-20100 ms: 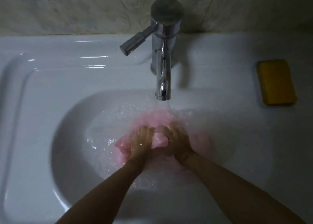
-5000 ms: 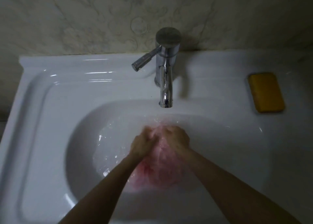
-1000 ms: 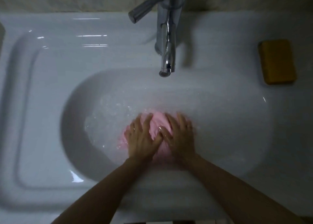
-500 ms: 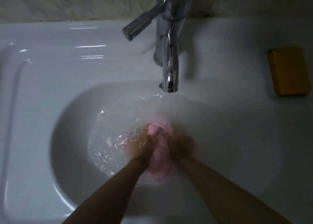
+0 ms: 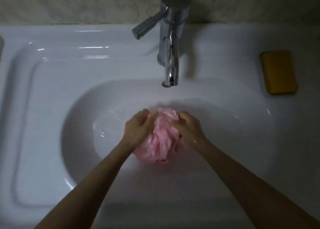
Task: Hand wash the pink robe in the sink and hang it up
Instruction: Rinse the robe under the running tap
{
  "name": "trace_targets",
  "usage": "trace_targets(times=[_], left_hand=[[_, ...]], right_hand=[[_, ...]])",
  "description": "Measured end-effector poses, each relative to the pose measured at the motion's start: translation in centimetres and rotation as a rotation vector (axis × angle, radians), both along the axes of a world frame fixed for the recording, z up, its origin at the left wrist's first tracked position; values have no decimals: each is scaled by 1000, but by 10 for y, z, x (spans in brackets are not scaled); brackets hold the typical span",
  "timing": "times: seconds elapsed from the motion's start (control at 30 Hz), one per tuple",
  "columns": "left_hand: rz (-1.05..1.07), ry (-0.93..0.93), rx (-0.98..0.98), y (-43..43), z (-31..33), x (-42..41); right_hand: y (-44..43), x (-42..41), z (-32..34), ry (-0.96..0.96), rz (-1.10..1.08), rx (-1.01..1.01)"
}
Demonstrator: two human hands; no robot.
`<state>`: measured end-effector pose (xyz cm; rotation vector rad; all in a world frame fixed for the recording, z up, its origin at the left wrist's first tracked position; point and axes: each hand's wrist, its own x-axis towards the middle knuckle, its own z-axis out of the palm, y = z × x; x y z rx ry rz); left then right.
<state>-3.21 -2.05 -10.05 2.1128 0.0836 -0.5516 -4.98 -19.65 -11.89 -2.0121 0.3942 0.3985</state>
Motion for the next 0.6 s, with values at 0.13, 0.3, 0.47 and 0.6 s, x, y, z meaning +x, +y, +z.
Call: trace_targets(times=[0.13,0.3,0.47,0.6], left_hand=[[212,110,-240,15,30,-8],[9,-160,515,7,-6,-27],[-99,-219,589,-8,-49,-56],[-151,-318,628,-10,-68,-66]], right_hand=[[-14,-19,37,-52,-123,329],[3,-30,20,-180,18,-509],[23,-55,-24,-294,284,-671],[25,-64,-53,-490,431,-724]])
